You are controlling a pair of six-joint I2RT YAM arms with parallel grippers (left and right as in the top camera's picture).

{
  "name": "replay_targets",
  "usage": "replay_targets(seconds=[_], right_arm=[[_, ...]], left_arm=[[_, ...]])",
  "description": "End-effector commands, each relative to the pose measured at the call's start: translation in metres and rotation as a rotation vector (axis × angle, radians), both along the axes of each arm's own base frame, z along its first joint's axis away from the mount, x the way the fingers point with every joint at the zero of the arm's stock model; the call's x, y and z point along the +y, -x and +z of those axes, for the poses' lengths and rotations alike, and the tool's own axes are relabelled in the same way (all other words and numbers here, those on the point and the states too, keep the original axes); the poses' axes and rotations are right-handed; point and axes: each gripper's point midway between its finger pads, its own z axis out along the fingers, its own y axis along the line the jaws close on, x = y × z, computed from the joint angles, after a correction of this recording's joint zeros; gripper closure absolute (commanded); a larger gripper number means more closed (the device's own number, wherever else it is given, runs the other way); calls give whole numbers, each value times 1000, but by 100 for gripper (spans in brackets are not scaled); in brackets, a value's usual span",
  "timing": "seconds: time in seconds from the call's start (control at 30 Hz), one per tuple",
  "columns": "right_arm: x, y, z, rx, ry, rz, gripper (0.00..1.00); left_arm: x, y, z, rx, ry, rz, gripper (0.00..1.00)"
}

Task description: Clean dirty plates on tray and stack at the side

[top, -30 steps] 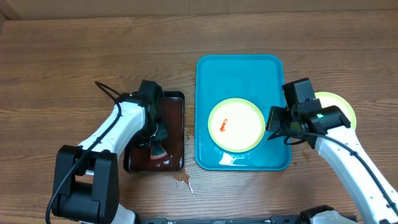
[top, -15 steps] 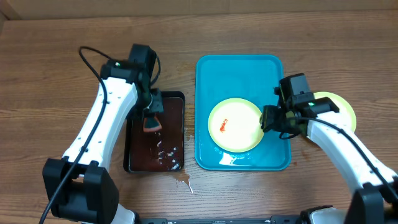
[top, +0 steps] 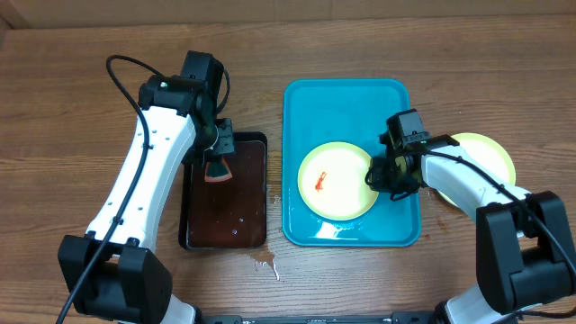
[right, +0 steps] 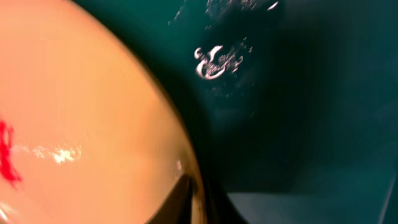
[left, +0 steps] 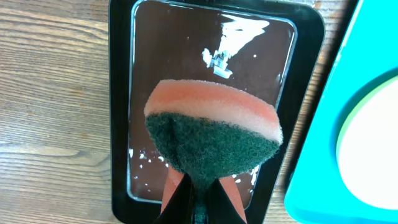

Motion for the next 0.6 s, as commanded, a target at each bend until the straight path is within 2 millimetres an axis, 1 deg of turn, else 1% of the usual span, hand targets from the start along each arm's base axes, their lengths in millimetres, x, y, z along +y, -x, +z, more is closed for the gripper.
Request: replay_targets(seconds=[0.0,0.13,0.47,0.57], right_arm=[[2,2,-2,6,-3,6,96],[0,5,-3,19,4,5,96],[0,6,-3,20,5,6,96],[0,6,-3,20,4,6,96]], left_arm=[[4,-6,14,-48,-11,-21,96],[4,-6,14,-49,-11,-21,96],[4,-10,14,-65,-19,-23,95],[0,-14,14,-76,0,-23,96]])
